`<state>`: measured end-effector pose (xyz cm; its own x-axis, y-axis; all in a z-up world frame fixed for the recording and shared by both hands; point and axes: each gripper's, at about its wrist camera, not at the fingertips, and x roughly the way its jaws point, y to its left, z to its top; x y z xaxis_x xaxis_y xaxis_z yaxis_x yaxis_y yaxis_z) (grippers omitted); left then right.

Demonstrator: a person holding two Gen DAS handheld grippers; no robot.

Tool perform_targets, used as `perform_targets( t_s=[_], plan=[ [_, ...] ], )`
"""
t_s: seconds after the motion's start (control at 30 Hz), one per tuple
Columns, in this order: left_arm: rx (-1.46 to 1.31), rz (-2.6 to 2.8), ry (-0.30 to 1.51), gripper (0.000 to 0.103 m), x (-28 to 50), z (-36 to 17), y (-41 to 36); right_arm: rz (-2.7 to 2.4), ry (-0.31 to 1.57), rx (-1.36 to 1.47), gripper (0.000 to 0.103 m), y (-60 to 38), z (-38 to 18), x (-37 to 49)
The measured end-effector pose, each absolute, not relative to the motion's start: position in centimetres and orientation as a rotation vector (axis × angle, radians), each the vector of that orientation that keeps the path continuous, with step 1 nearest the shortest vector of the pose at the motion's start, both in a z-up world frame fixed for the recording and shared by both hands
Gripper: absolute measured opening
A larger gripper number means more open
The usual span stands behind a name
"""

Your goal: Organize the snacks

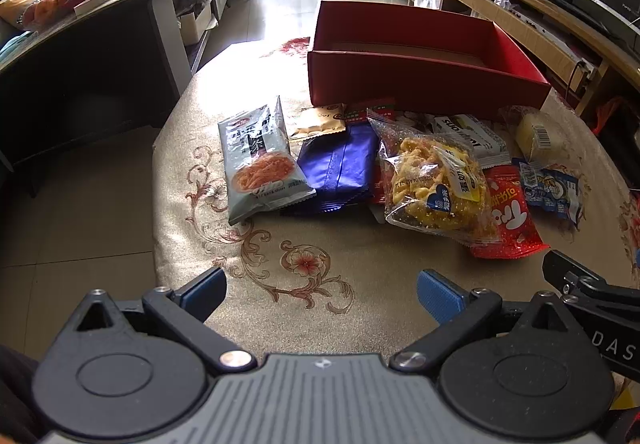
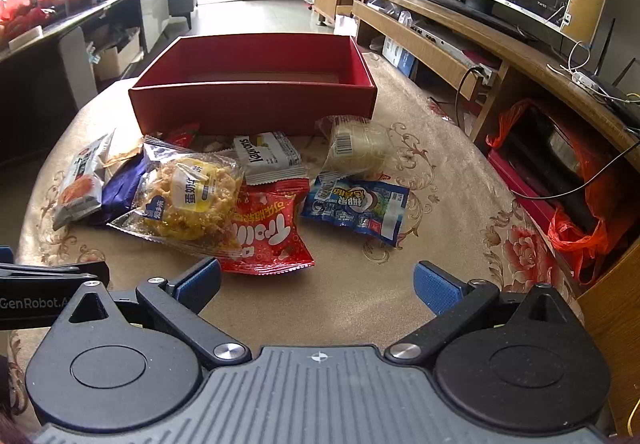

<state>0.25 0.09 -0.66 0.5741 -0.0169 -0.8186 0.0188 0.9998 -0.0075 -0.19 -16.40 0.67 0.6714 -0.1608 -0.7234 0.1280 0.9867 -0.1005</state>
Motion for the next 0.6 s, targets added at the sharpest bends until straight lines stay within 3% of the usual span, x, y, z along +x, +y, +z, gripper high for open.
perform_targets(
  t_s=[0.6],
  plan=[
    [0.001, -0.016, 0.973, 0.098, 0.34, -0.86, 0.11, -0.154, 0.842, -0.022, 0.103, -16.52, 0.42, -0.03]
  ],
)
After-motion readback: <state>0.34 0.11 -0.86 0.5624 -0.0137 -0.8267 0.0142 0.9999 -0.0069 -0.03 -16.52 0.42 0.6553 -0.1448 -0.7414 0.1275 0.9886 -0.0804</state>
